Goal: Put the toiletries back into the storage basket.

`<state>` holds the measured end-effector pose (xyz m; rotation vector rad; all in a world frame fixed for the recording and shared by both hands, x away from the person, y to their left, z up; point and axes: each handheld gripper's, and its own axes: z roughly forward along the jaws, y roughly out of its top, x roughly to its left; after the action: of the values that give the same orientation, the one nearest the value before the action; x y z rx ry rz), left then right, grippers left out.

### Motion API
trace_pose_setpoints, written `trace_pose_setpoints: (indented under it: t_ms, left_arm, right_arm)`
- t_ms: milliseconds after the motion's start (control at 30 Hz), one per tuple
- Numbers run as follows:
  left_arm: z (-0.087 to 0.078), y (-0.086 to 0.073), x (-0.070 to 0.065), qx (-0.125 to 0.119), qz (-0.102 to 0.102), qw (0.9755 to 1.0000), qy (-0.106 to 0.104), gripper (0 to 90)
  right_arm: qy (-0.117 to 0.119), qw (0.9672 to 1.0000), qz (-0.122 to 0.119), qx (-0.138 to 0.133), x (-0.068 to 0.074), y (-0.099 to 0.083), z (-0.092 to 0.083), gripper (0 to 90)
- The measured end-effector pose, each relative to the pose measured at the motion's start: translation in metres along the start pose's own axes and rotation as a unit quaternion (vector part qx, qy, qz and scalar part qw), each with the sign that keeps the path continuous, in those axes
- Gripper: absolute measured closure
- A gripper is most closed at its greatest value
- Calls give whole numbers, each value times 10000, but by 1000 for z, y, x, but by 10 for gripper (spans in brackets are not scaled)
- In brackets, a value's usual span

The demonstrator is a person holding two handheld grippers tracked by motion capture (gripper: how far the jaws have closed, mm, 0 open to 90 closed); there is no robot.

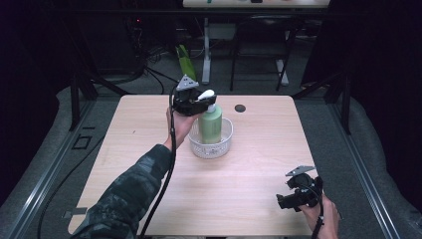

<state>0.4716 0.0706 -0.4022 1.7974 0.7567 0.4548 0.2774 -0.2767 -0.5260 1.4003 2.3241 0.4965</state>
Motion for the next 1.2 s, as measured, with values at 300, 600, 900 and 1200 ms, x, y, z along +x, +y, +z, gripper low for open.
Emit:
trace_pose_setpoints:
  t_ms: [300, 600, 900, 1200]
  left_arm:
    - [-7, -3, -8, 53, 226, 9997, -40, 665]
    - [-8, -4, -9, 57, 190, 9998, -39, 653]
    - [-13, 1, -5, 198, 51, 9997, -120, 422]
    - [-27, 6, -4, 396, 80, 9992, -9, 222]
  right_arm:
    - [6, 10000, -8, -2, 1, 0, 0, 5]
    - [5, 10000, -9, -2, 1, 0, 0, 5]
    - [8, 10000, -14, 1, 1, 0, 0, 6]
    - [4, 10000, -4, 3, 2, 1, 0, 6]
